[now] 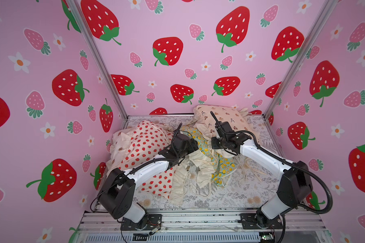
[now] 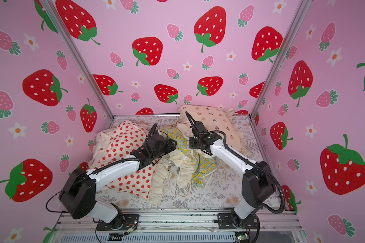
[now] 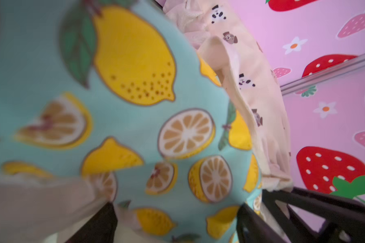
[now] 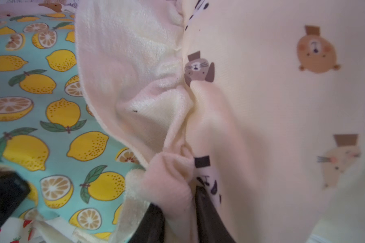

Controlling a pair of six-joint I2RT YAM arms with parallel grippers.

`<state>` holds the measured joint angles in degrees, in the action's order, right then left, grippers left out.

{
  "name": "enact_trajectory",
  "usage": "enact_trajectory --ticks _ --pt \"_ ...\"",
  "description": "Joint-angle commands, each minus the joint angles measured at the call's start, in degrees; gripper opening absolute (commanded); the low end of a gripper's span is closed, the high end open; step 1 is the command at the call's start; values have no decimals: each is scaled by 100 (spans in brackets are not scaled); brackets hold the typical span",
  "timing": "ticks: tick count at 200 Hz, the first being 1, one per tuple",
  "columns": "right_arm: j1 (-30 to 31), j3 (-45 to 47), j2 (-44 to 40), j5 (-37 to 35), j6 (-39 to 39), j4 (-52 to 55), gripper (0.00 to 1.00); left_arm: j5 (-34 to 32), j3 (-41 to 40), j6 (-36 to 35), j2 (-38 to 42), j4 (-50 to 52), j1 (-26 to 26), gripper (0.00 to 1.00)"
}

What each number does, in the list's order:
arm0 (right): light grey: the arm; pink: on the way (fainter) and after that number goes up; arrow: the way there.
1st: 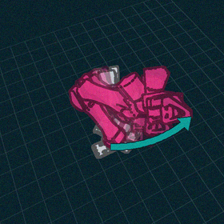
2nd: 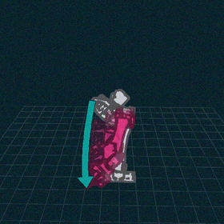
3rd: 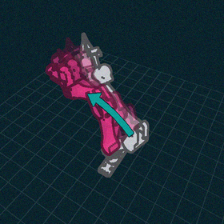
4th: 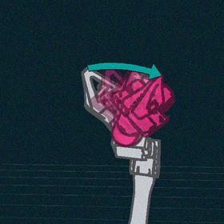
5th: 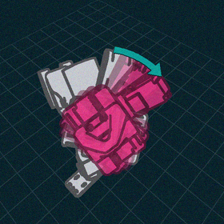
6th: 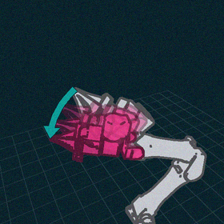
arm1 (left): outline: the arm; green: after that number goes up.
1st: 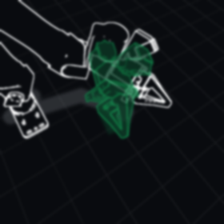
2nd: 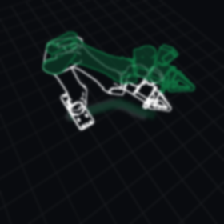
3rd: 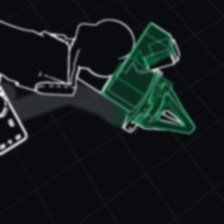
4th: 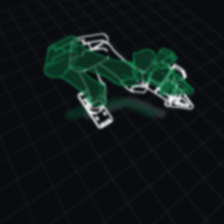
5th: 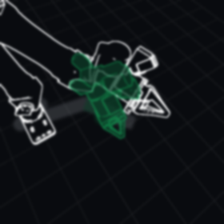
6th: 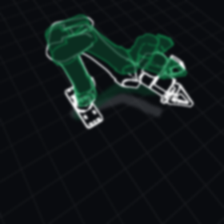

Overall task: Zip up pillowcases
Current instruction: Adjust the pillowcase at the center of the board.

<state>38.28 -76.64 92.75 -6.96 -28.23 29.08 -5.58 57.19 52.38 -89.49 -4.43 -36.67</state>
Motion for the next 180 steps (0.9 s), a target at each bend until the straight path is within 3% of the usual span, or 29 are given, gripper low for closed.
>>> enact_trajectory --ticks 1,29,46,86,102,130,140,155,166,180 --pt "-166 114 29 -161 123 -151 26 -215 418 291 -419 -901 -29 67" --pt "-499 279 64 -455 196 -163 23 -442 836 382 -538 -229 104 22" --pt "-786 475 37 -558 263 -274 22 -260 947 340 -331 152 316 0" --pt "-1562 779 -30 -773 384 -395 22 596 1224 -57 405 1375 1044 0" --pt "-1699 835 -49 -836 511 -446 22 1242 1676 -369 298 2139 1441 0" --pt "-1710 847 -58 -941 614 -311 24 1435 1752 -457 206 2407 1788 0" --pt "-1710 915 -141 -949 630 -258 26 1494 1860 -549 158 2550 1800 4" --pt "-1710 1020 -376 -1002 688 -125 33 1573 2049 -668 195 2775 1787 41" --pt "-1702 1159 -657 -599 763 -130 43 1665 2043 -715 340 2837 1717 71" --pt "-1603 1329 -1044 -230 741 -41 51 1526 1914 -799 684 3109 1530 90"
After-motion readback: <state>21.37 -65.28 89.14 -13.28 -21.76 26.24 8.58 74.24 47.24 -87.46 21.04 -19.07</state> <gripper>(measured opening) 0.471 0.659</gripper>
